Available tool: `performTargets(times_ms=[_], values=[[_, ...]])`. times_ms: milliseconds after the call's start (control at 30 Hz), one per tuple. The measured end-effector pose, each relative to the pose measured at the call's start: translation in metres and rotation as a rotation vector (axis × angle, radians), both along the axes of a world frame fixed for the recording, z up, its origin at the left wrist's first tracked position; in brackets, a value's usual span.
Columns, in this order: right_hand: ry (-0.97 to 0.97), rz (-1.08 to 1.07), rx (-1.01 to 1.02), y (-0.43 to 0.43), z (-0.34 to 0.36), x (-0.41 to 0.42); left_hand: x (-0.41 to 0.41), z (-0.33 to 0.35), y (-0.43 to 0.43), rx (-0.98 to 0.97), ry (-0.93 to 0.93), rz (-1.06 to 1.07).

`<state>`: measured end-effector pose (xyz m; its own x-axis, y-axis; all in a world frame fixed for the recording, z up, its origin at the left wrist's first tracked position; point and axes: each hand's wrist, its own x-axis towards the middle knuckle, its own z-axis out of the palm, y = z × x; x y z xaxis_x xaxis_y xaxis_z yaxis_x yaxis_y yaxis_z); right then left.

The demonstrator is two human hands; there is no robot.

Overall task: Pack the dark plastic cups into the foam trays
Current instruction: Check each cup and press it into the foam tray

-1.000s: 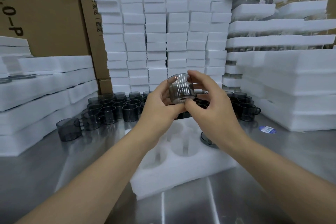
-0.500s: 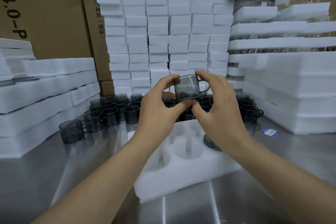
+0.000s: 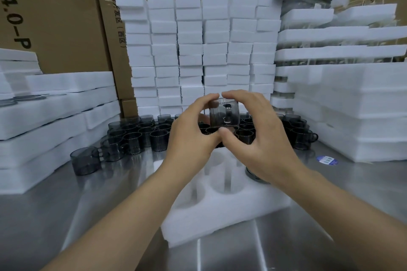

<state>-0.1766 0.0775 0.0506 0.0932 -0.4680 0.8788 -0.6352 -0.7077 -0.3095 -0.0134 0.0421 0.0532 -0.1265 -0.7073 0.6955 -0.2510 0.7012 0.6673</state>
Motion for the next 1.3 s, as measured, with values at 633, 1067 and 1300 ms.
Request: performTargets(times_ms=[633, 1067, 1300], values=[[-0.272, 0.081, 0.474, -0.016, 0.007, -0.027, 0.005, -0.007, -0.01, 0.184, -0.385, 0.196], [-0.064, 0.048, 0.575, -0.023, -0.005, -0.04, 0.003, 0.005, -0.001, 0.368, -0.126, -0.115], [-0.017, 0.036, 0.525, -0.021, 0.0, -0.041, 0.002, 0.004, 0.002, 0.369, -0.246, -0.17]])
